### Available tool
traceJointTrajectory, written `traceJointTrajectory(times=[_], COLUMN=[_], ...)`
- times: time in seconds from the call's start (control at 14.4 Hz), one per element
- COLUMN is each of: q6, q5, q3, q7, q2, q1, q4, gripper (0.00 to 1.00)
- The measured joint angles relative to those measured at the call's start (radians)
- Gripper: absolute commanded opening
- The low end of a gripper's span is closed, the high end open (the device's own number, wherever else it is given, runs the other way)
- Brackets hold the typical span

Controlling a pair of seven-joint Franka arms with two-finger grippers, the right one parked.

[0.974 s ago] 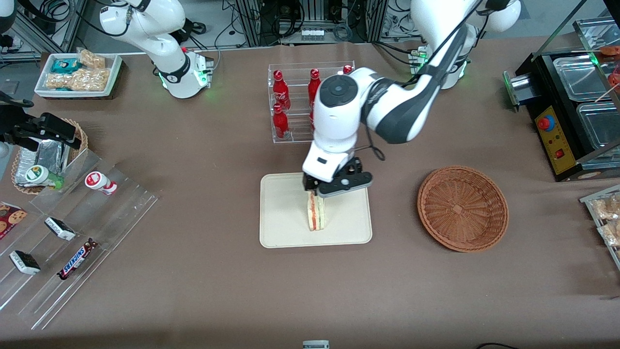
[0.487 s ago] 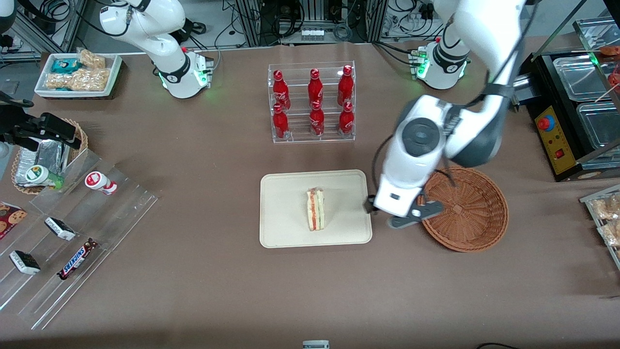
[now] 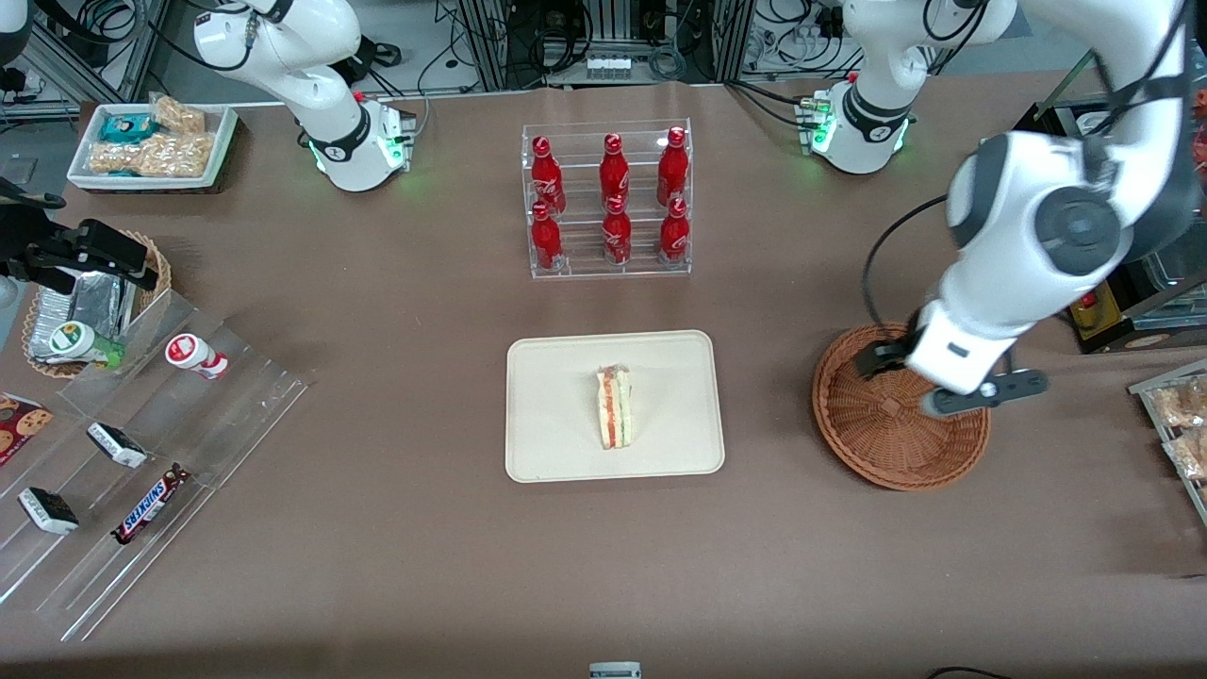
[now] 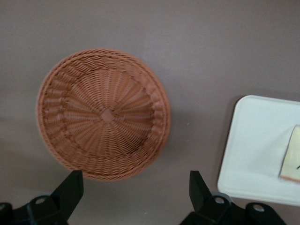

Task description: Place sandwich from basket to tray

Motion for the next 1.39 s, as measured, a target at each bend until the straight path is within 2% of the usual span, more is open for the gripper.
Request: traceJointTrajectory(times=[0.49, 0.77, 1.18, 1.39], q6=[-0.194, -0.199, -0.199, -0.269], q5=[-0.028, -0.028, -0.028, -0.028], q3=[0.135, 0.139, 0.128, 0.127], q7=[0.378, 0.407, 0.411, 0.411], q2=[-0.153, -0.221, -0.239, -0.244], q1=[0.023, 0.023, 0.021, 0.021], q4=[-0.005, -0.007, -0.006, 0.0], gripper=[1.0, 1.0, 1.0, 1.0])
